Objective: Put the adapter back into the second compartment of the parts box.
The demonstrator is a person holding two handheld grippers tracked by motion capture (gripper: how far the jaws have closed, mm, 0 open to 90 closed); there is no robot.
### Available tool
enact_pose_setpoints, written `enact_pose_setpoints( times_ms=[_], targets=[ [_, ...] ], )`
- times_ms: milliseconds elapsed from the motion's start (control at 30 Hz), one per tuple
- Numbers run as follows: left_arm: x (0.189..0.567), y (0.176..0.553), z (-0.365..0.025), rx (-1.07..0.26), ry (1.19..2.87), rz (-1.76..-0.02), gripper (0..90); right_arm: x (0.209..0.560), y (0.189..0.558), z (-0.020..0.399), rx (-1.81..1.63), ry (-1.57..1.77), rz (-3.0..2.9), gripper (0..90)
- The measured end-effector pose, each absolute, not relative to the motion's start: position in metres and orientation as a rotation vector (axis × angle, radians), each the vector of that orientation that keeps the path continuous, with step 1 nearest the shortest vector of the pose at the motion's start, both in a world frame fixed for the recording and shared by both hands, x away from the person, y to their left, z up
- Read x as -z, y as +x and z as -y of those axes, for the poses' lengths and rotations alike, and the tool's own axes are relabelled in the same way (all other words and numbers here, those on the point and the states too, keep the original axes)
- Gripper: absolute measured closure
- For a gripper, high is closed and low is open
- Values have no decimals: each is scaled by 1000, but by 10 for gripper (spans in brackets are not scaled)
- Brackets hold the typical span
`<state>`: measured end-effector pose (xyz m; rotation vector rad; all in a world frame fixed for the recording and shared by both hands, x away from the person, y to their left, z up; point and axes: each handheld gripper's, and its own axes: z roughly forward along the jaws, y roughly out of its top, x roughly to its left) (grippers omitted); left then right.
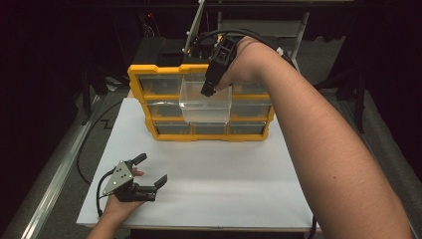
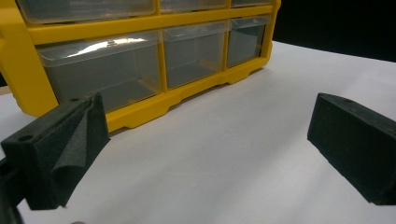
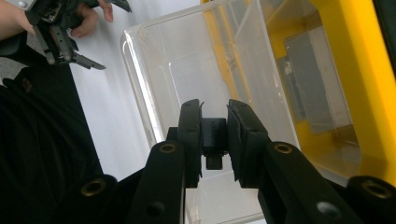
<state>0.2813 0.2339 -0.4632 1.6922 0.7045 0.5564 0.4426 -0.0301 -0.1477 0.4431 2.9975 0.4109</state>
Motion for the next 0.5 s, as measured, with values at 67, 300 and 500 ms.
enact_pose_setpoints(
  times_ms=[67, 300, 500],
  targets=[
    [463, 281, -234, -557, 1693, -704, 2, 148, 443, 30, -398, 444, -2996, 769],
    [463, 281, -234, -555, 1694, -702, 2, 154, 444, 28, -380, 436, -3000, 768],
    [463, 281, -235, -557, 1692, -701, 2, 156, 446, 26, -384, 426, -2988, 764]
  ],
)
